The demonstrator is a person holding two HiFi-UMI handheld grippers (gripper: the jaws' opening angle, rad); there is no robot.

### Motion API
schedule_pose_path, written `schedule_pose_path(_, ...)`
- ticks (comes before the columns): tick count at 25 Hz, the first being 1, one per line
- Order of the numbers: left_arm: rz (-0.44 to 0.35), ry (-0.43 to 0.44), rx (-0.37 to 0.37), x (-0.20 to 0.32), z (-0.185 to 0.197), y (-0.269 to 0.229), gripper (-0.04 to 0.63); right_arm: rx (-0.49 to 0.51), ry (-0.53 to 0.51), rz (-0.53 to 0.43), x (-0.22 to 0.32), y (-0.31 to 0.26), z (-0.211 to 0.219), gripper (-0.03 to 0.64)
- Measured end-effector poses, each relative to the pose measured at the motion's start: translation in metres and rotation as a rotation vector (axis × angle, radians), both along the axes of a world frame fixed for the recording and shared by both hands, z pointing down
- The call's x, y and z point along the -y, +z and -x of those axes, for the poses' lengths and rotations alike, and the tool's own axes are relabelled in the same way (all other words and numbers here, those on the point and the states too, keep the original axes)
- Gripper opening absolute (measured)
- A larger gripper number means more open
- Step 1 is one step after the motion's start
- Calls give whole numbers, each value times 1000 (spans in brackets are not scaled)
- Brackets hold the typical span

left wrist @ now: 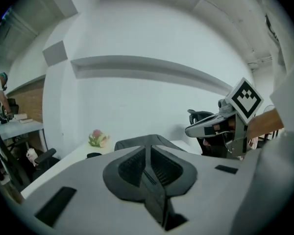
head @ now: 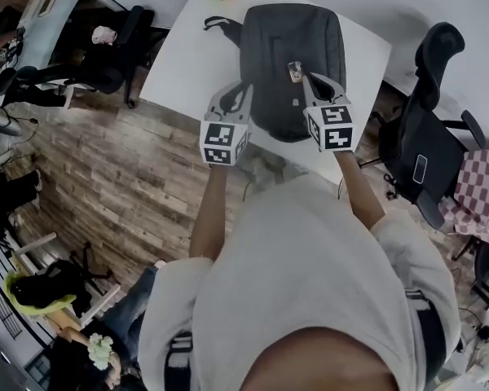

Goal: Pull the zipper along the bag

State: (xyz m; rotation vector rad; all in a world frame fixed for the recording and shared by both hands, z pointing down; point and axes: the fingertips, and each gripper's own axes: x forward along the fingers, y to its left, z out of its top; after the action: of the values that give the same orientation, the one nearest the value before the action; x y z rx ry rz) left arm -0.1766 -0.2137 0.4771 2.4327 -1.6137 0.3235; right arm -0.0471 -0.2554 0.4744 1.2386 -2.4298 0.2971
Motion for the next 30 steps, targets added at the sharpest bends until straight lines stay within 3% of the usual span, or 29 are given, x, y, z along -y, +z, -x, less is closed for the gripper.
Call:
schedule_pose_path(6,-63,-46,-20,15,14,-32,26,19,-10,-126,18,-40,1,14)
schedule_pose_path(13,-119,-65,-11,27,15,-55,26,47,-9,-190,27,-65,-3,14)
schedule_pose_path(30,-127,-95,-11,25,19,-61,26,45,-23,-189,19,-66,-3,12)
